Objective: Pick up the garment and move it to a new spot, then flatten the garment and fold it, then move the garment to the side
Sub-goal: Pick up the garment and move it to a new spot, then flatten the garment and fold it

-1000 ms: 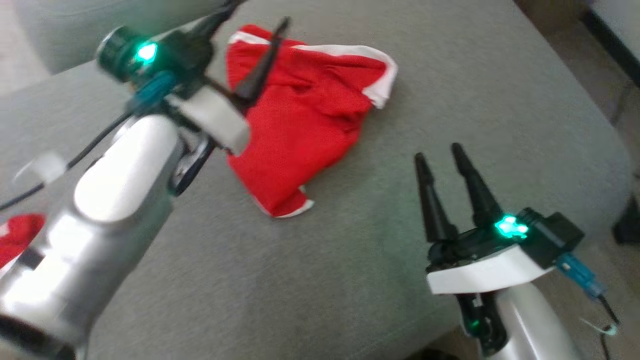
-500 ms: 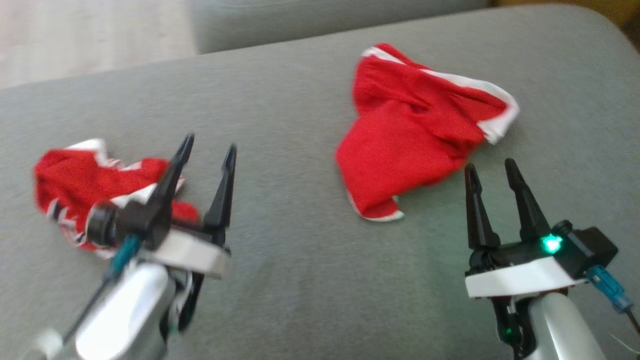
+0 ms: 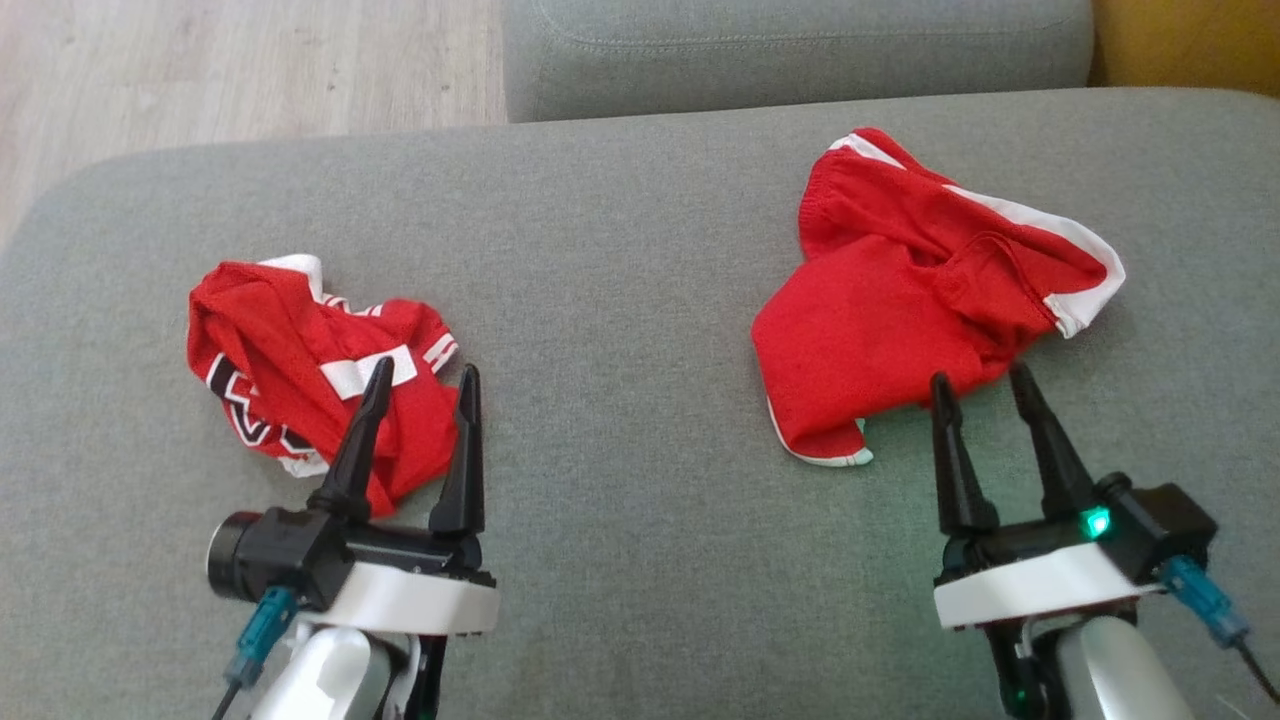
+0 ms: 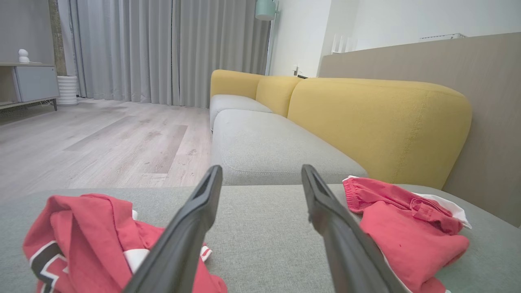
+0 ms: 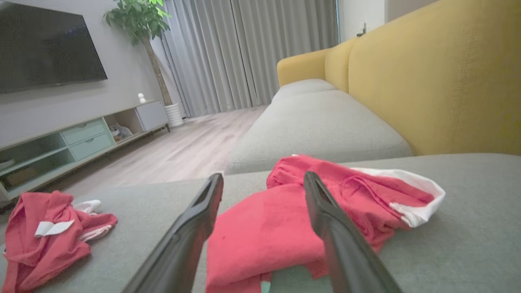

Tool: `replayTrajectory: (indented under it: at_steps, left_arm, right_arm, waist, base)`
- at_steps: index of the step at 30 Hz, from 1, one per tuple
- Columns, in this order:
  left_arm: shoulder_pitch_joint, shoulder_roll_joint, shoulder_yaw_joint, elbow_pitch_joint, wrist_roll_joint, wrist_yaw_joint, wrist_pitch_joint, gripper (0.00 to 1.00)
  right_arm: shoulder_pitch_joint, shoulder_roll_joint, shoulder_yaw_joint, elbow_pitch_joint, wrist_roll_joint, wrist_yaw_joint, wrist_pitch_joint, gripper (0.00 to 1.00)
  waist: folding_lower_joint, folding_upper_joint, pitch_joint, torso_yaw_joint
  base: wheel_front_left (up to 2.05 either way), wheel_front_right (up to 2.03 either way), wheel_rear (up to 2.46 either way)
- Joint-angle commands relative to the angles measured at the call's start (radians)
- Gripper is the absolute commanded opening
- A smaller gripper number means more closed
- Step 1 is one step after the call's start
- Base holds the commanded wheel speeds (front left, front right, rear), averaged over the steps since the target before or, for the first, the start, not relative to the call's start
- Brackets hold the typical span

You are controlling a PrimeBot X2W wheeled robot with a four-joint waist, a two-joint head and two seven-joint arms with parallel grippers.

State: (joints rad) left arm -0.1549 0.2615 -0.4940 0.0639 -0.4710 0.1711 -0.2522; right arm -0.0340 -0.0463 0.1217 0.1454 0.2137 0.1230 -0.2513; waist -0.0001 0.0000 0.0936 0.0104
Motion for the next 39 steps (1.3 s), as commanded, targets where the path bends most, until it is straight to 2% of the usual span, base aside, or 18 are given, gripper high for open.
replayTrajectory:
  at_steps: [1,6,13,26,27,28,34,39]
  left_arm:
    - [-0.033,0.001,0.051,-0.024,0.018,-0.013,-0.009,1.0]
    - [-0.032,-0.025,0.083,-0.004,0.047,-0.049,-0.009,1.0]
    - [-0.044,-0.065,0.1,0.029,0.081,-0.095,-0.009,1.0]
    - [-0.05,-0.112,0.138,0.062,0.128,-0.146,-0.009,1.0]
    - [-0.049,-0.114,0.142,0.063,0.13,-0.148,-0.009,1.0]
    - [-0.047,-0.116,0.146,0.064,0.133,-0.15,-0.009,1.0]
    - [-0.034,-0.123,0.167,0.078,0.144,-0.158,-0.009,1.0]
    - [-0.019,-0.132,0.185,0.085,0.152,-0.167,-0.009,1.0]
  right_arm:
    - [-0.018,-0.004,0.019,-0.01,-0.015,0.008,-0.011,1.0]
    - [-0.035,-0.004,0.033,0.1,-0.03,0.008,-0.006,1.0]
    - [-0.118,-0.004,0.075,0.269,-0.032,0.008,0.073,1.0]
    - [-0.227,-0.004,0.098,0.514,-0.018,0.008,0.126,1.0]
    - [-0.232,-0.004,0.106,0.523,-0.018,0.008,0.127,0.34]
    - [-0.236,-0.004,0.11,0.53,-0.017,0.008,0.124,0.0]
    - [-0.236,-0.004,0.072,0.547,-0.022,0.008,0.094,0.0]
    - [-0.202,-0.004,-0.052,0.52,-0.055,0.008,0.064,0.0]
  waist:
    - [0.0001,0.0,0.004,0.001]
    - [0.0001,0.0,0.023,0.004]
    - [0.0001,0.0,0.057,0.025]
    - [0.0001,0.0,0.082,0.08]
    - [0.0001,0.0,0.082,0.08]
    - [0.0001,0.0,0.082,0.079]
    - [0.0001,0.0,0.067,0.048]
    - [0.0001,0.0,0.036,-0.011]
  base:
    - [0.0,0.0,0.0]
    - [0.0,0.0,0.0]
    - [0.0,0.0,0.0]
    - [0.0,0.0,0.0]
    - [0.0,0.0,0.0]
    - [0.0,0.0,0.0]
    - [0.0,0.0,0.0]
    - [0.0,0.0,0.0]
